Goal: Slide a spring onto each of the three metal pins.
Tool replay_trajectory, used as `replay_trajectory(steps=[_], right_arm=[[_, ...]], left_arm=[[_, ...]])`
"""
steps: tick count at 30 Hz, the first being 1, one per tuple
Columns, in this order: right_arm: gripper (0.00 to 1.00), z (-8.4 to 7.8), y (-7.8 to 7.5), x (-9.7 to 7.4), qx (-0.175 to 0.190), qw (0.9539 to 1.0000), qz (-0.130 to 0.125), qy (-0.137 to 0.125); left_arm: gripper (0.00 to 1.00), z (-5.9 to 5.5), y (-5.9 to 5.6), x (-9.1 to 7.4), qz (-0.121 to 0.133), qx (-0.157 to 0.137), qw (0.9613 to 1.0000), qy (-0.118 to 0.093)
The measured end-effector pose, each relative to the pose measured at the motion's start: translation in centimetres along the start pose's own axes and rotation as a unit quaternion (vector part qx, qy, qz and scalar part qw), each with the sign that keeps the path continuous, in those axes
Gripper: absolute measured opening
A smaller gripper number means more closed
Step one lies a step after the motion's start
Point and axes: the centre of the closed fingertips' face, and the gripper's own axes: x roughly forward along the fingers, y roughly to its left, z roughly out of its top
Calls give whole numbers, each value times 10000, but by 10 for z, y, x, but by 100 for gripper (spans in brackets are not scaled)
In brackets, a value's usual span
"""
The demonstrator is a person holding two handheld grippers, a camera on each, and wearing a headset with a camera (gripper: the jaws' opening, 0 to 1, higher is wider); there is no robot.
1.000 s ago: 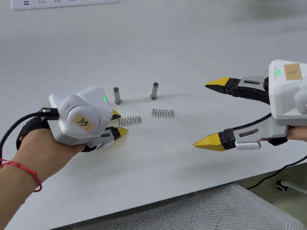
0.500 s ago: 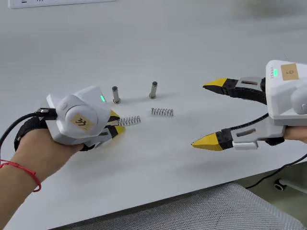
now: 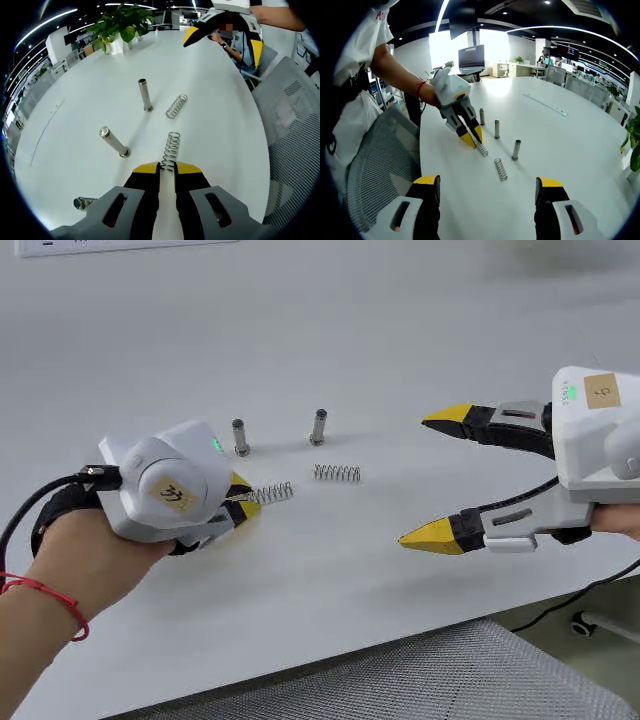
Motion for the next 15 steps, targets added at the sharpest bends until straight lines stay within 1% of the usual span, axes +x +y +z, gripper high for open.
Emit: replay_trajectory(steps=[4, 8, 11, 13, 15], right_arm=[[76, 1, 0, 0, 0, 10000, -4, -9], [76, 1, 0, 1, -2, 10000, 1, -4], [76, 1, 1, 1, 2, 10000, 3, -10], [76, 1, 0, 1, 3, 10000, 2, -5], [76, 1, 1, 1, 11, 10000, 4, -18]], left_arm=[[7, 0, -1, 0, -61, -150, 9998, 75], [7, -1, -1, 1, -104, -279, 9995, 108], [7, -1, -4, 0, -158, -440, 9988, 128], [7, 0, -6, 0, -191, -491, 9985, 134], [7, 0, -7, 0, -223, -708, 9971, 138]])
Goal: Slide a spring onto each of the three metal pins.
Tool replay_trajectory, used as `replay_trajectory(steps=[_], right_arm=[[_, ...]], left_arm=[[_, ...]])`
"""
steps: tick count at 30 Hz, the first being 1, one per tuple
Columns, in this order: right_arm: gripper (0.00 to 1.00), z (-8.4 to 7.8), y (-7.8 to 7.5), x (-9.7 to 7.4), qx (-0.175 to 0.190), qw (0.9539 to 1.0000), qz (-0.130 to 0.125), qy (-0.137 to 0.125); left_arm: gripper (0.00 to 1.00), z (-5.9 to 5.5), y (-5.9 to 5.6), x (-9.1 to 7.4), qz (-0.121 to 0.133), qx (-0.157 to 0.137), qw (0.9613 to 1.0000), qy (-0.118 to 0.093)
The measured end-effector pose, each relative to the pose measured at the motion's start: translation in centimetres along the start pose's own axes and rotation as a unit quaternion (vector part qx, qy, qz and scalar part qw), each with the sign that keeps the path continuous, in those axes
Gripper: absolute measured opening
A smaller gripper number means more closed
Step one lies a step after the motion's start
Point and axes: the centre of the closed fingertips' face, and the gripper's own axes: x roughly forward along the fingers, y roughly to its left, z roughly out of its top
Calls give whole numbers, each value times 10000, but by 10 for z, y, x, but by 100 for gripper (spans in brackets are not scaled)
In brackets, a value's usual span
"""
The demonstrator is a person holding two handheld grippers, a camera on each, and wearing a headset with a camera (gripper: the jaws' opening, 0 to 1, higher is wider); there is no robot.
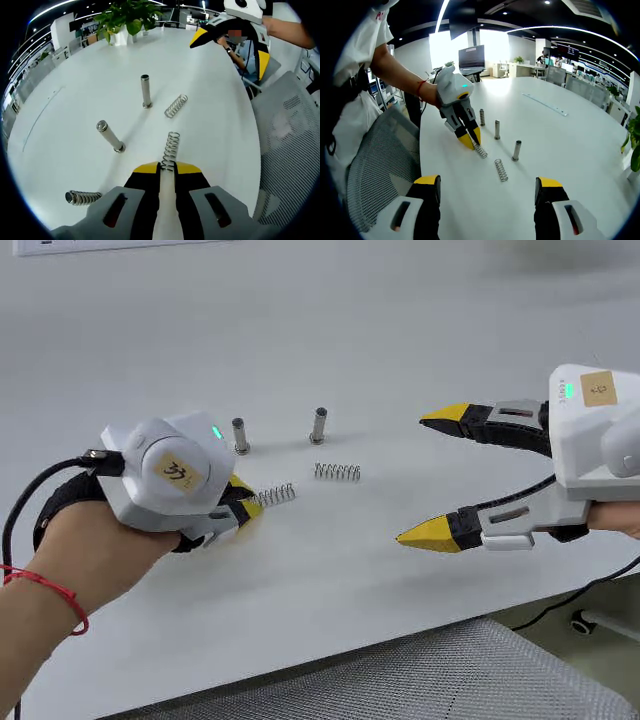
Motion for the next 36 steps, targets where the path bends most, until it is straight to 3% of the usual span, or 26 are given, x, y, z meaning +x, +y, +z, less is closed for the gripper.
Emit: replay_trajectory(steps=[5, 7, 13, 16, 21, 30, 36], right_arm=[[76, 0, 1, 1, 3, 10000, 14, 2], [76, -1, 1, 1, 2, 10000, 17, 15], [75, -1, 2, 2, 23, 10000, 23, 14], [75, -1, 2, 2, 23, 10000, 24, 12], [75, -2, 1, 1, 17, 10000, 11, 25], [75, -4, 4, 4, 46, 9999, 60, 67], [72, -1, 6, 4, 173, 9997, 134, 90]], left_arm=[[7, 0, -2, 0, -73, -127, 9999, -51], [7, 1, -4, -1, -129, -331, 9993, -125], [7, 1, -7, -2, -198, -408, 9989, -132], [7, 3, -7, -3, -246, -680, 9971, -219], [7, 4, -9, -4, -310, -849, 9955, -287], [7, 6, -15, -6, -409, -993, 9933, -427], [7, 15, -25, -16, -539, -964, 9916, -675]])
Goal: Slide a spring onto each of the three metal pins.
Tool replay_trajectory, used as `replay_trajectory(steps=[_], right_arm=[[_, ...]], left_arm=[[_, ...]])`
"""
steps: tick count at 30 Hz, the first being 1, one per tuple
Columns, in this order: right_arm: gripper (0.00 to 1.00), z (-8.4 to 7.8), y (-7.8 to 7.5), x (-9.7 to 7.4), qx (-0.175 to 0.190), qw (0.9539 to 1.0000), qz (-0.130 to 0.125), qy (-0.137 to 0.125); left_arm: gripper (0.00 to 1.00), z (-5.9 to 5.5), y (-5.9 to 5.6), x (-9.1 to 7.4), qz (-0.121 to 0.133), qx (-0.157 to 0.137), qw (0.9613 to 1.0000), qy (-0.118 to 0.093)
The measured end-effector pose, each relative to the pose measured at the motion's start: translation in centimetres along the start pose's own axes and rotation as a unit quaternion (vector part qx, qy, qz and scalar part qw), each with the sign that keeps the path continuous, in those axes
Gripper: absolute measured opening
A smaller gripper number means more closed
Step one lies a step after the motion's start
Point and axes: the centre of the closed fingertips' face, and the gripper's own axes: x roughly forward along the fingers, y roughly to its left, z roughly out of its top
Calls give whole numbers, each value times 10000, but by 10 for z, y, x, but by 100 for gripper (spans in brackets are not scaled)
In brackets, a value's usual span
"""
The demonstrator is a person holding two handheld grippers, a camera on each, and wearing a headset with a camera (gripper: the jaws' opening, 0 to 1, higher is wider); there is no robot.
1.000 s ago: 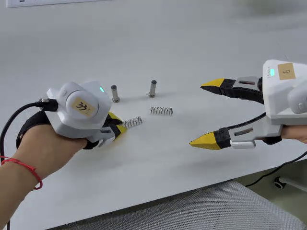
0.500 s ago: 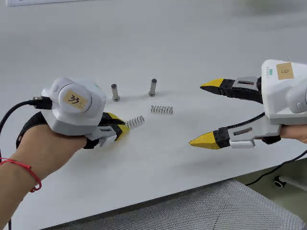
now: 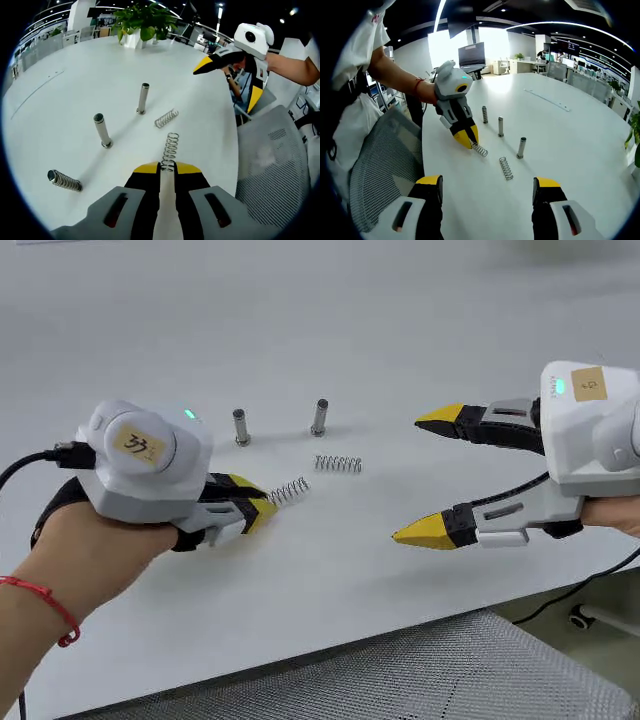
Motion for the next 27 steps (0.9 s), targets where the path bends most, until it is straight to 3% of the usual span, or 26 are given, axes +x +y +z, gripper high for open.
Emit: replay_trajectory(steps=[7, 14, 19, 27], right_arm=[[66, 21, 4, -2, 82, 9997, 113, -202], [58, 52, 11, -3, 121, 9985, 319, -430], [51, 76, 19, -6, 303, 9954, 562, -708], [40, 117, 32, -14, 652, 9854, 828, -1338]], left_arm=[[7, 15, -12, -15, -110, 27, 9994, -340], [7, 42, -27, -35, -262, 106, 9963, -813], [7, 62, -38, -53, -406, 172, 9919, -1189], [7, 94, -52, -86, -590, 112, 9810, -1846]])
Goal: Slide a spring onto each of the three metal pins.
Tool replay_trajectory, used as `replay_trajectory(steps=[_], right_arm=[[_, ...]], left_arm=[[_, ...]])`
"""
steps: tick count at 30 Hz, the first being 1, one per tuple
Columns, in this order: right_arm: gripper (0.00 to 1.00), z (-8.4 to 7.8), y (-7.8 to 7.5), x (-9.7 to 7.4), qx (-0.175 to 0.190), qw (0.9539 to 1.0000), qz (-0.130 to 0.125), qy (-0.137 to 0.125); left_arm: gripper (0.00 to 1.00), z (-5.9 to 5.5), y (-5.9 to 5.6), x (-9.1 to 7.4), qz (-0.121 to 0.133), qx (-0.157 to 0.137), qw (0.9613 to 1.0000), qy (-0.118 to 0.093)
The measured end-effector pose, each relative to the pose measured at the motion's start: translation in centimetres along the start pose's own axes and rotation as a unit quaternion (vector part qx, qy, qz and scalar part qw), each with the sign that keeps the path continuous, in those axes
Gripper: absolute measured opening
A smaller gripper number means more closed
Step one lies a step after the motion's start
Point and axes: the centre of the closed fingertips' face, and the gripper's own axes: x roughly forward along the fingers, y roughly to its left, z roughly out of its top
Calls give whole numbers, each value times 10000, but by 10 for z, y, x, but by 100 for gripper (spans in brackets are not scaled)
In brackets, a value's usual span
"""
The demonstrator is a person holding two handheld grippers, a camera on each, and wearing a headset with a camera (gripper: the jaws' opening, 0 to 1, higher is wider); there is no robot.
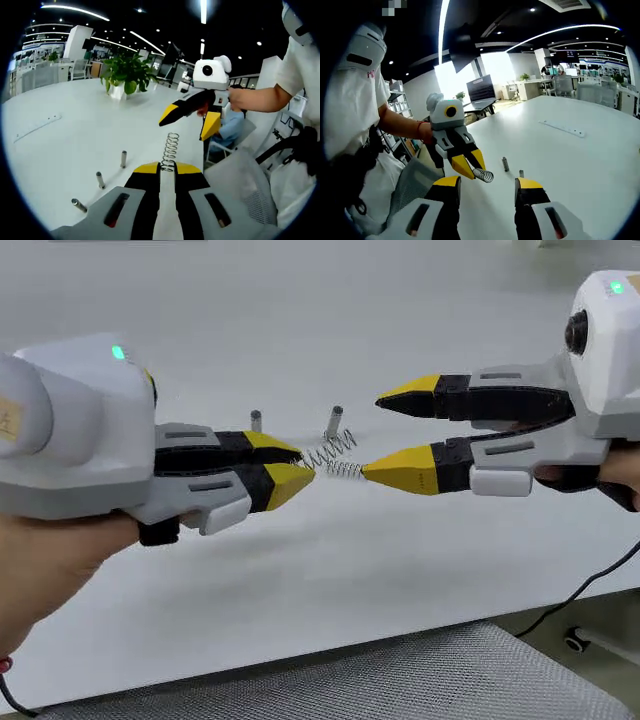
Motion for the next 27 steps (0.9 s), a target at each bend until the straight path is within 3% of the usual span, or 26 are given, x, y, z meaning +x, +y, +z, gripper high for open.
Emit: replay_trajectory(steps=[7, 13, 21, 27], right_arm=[[32, 25, 11, 4, 294, 9982, 184, -488], [24, 47, 15, 5, 735, 9910, 366, -1059], [20, 59, 17, 6, 874, 9863, 442, -1327], [15, 67, 14, 1, 1024, 9814, 495, -1547]], left_arm=[[7, 27, -6, -11, -62, -106, 9989, -453], [7, 42, -9, -15, -114, -212, 9971, -727], [7, 58, -12, -18, -192, -341, 9937, -1053], [7, 62, -13, -19, -228, -400, 9921, -1167]])
